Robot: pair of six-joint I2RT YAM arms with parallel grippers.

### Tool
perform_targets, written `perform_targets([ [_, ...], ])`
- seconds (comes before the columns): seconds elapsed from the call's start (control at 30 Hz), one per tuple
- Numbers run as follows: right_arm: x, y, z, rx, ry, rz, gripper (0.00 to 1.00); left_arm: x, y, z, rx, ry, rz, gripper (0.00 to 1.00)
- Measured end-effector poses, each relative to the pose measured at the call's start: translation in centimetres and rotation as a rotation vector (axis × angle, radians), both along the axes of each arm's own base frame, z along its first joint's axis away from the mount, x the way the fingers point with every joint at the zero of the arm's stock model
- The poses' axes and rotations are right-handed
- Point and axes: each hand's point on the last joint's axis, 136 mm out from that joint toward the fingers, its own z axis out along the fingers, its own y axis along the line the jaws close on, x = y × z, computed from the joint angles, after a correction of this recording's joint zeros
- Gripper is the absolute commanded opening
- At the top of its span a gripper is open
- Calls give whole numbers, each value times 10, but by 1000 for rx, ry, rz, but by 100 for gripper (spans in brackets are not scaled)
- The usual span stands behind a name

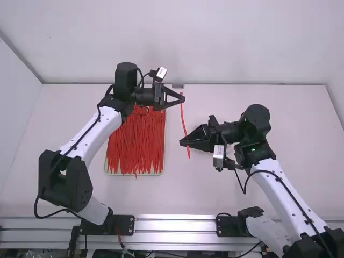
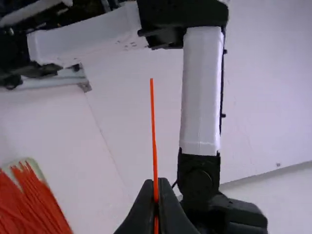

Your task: Fasten the cable tie

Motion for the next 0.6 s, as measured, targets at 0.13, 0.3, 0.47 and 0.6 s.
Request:
perform_targets([
  [0.13,0,0,1,-23,89,1,0,0,0,0,0,0,0,1],
  [0.3,0,1,0,-49,194,-2,0,-1,0,0,-2,1,-8,2],
  [0.47,2,3,0,-70,296,-16,0,-1,0,0,-1,-12,-9,2],
  [0.6,-2,7,0,-84,343,0,0,-2,0,1,-1,-24,-14,1],
])
